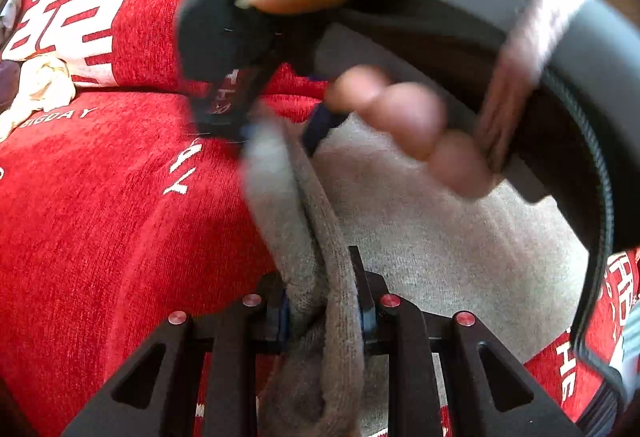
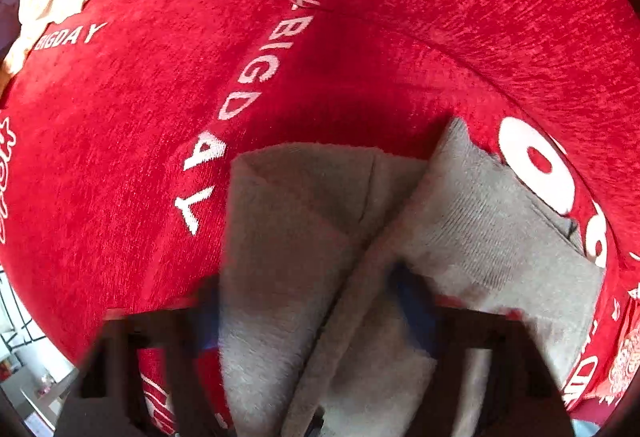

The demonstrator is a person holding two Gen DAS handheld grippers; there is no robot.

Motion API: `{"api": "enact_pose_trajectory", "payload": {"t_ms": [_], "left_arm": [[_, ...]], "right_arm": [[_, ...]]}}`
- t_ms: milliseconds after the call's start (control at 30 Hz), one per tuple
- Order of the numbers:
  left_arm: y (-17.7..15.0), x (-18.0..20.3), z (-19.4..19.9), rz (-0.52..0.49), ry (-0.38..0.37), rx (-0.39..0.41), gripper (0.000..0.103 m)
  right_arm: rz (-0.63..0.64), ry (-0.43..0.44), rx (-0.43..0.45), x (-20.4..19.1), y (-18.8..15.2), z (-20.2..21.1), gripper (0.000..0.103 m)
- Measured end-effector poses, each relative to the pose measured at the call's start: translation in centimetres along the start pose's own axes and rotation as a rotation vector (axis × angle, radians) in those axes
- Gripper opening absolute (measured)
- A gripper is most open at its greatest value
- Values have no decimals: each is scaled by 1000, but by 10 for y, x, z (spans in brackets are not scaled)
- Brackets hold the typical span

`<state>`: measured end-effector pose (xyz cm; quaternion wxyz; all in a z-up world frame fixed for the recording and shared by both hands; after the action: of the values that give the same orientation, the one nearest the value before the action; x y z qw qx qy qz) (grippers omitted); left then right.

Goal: Fold small clothes

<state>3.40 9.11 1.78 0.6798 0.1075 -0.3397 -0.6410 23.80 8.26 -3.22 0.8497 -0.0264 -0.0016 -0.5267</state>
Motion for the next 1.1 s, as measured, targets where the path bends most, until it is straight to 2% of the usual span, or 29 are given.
{"api": "enact_pose_trajectory", "payload": {"t_ms": [33,67,100,200,367,467,600,700,867,1100], "left_arm": [[0,0,0,3,-3,-2,24],[1,-1,1,6,-7,-6,24],[3,-3,0,12,-17,-12,24],[5,-3,8,12,-46,-3,23],[10,12,21,-18,-49,35,22],[18,26,28,-30,-4,37,21],[20,65,35,-97,96,33,20],[21,88,30,-127,95,2,20],[31,106,26,-61,34,-80,20],[28,149,23,-121,99,-89,20]], "right_arm": [[18,-30,14,3,-1,2,18],[33,-30,31,7,-4,6,16],[36,5,55,13,-8,11,15],[37,99,152,33,-25,29,14],[50,224,278,62,-49,56,14],[81,272,342,76,-61,66,14],[147,338,429,92,-76,81,14],[165,388,476,107,-86,87,14],[98,409,487,133,-96,87,14],[67,399,534,165,-121,97,14]]}}
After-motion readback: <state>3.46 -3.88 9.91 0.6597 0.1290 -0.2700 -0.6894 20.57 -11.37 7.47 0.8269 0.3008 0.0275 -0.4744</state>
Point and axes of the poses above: each gripper's, at about its wrist camera, not at the fingertips, and z roughly against the way its jaws point, x to its right, y to its top, the point moved 2 cm from there along -z, roughly the way its jaws point, and after that the axes turned 8 degrees about z, right-handed, at the moved point
